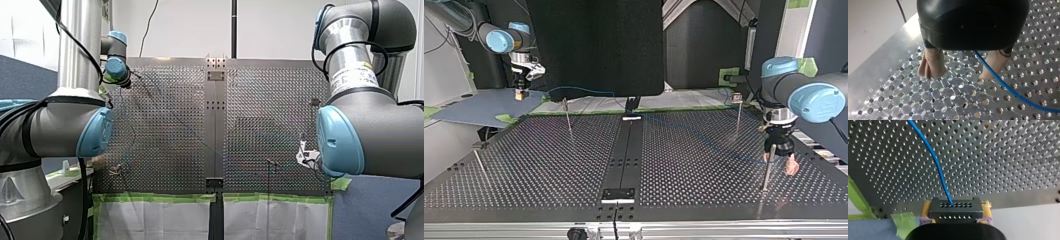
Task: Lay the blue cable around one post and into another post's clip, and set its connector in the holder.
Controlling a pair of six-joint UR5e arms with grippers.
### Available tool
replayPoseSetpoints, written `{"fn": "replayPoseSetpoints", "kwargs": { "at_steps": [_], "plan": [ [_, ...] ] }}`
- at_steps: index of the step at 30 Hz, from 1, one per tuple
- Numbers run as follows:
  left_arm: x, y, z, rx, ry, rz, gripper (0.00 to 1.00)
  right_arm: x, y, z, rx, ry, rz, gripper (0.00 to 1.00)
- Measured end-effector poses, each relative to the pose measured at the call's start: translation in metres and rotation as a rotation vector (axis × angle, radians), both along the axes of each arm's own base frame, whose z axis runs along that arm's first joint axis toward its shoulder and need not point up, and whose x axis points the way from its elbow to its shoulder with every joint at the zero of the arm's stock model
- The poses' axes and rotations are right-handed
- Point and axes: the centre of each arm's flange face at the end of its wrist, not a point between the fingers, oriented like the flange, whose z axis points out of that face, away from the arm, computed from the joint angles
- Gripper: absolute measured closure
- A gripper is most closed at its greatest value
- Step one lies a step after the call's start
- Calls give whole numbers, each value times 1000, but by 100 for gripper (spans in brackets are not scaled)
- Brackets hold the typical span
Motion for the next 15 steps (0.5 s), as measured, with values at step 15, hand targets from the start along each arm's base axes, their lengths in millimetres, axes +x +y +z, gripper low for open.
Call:
{"fn": "replayPoseSetpoints", "kwargs": {
  "at_steps": [15],
  "plan": [
    [-1, -11, 0, -2, 1, -20, 0, 8, -4, 4, -44, -1, 122, 100]
  ]
}}
